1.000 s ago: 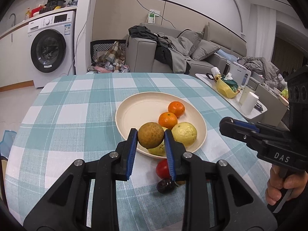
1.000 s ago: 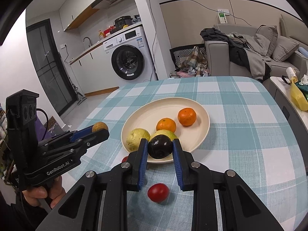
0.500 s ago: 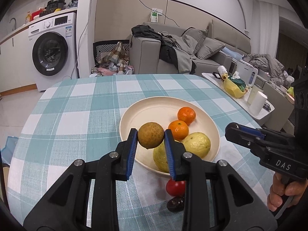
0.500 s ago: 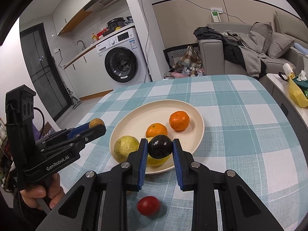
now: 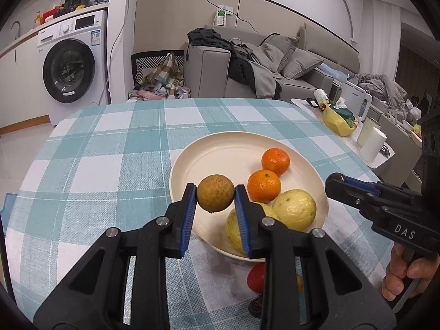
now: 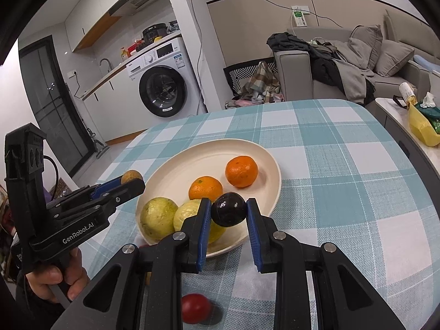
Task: Organize fruits
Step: 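Carry the brown fruit and the plum onto the cream plate and open both tools, then move both open tools back to the tomatoes and plum beside the plate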
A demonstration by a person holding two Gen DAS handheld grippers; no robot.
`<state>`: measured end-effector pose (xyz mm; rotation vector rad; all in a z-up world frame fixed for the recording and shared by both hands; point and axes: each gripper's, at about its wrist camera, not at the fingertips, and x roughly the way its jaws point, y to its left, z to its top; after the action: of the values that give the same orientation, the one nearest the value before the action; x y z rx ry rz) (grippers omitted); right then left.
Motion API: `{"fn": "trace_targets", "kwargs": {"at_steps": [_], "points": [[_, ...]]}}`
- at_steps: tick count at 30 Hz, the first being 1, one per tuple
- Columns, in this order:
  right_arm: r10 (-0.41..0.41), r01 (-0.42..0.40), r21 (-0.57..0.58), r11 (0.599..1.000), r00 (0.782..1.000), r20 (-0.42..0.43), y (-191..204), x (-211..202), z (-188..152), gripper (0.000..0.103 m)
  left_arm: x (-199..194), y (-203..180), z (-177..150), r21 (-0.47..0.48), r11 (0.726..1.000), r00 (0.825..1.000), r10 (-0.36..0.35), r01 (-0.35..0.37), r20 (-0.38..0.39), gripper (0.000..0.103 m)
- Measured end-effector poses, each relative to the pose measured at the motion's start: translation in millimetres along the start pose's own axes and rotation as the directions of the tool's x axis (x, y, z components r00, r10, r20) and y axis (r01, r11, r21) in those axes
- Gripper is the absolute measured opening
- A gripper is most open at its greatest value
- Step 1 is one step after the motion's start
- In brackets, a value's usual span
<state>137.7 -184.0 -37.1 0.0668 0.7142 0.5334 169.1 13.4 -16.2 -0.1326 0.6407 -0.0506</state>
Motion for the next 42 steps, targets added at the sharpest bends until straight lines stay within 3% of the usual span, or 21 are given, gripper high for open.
{"fn": "trace_targets", "kwargs": {"at_steps": [27,32,36,38,40,42], "points": [[-0.033,0.033,-0.001,0.999,0.998,-0.046,-8.2,16.2,-5.8,0.027,20.9,5.2,-4.6,0.006,1.0,0.999,0.011,-0.011,-0.037,0.025],[-0.047,0.047,-0.008,0.999,0.999,-0.026,-8.6,11.6,-6.1,0.035,17.7,4.9,-5.7,0.008,1.0,0.999,0.009,-0.009,-0.041,0.026],[-0.057,0.057,-0.01,0.998,0.998,-0.022,-10.2,8.7,-7.5,0.048,12.8,6.8,-5.3,-0.001,1.0,0.999,0.011,-0.011,-0.042,0.03],[-0.063,0.063,-0.008,0.998,0.998,-0.014,-11.2,6.0,-8.0,0.055,9.2,7.7,-5.3,-0.006,1.0,0.999,0.015,-0.016,-0.034,0.043],[-0.065,0.065,-0.007,0.998,0.998,-0.012,-12.1,4.5,-8.5,0.073,4.4,7.8,-5.9,-0.006,1.0,0.999,0.024,-0.024,-0.023,0.054],[-0.06,0.06,-0.006,0.998,0.998,-0.011,-12.0,3.8,-9.0,0.082,-1.6,8.1,-7.0,-0.005,1.0,1.0,0.028,-0.028,-0.013,0.065]]}}
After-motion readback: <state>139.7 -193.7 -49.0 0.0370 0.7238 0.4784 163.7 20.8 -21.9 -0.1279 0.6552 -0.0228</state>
